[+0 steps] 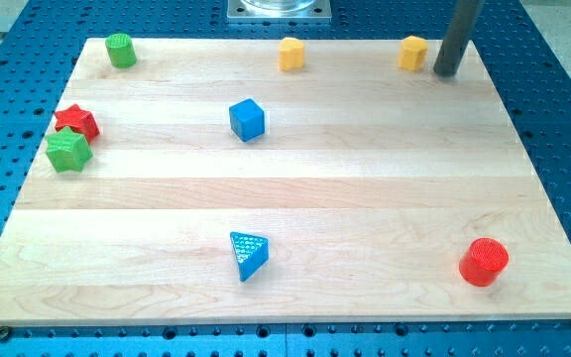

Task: Move the hexagon diagonally to the green circle

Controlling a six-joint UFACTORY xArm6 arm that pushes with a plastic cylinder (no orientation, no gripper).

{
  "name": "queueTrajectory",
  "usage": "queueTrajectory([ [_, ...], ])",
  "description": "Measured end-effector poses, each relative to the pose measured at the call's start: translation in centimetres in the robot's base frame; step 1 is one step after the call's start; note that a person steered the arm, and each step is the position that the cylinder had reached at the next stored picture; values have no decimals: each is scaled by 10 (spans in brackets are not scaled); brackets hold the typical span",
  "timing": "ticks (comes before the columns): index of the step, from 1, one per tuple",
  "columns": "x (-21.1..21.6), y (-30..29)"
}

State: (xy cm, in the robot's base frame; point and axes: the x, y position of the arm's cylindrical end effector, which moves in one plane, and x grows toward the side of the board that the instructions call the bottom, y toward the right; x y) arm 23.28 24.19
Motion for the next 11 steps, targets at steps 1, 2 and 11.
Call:
queueTrajectory([
  [1, -19, -23],
  [2, 1, -82],
  [11, 320, -72],
])
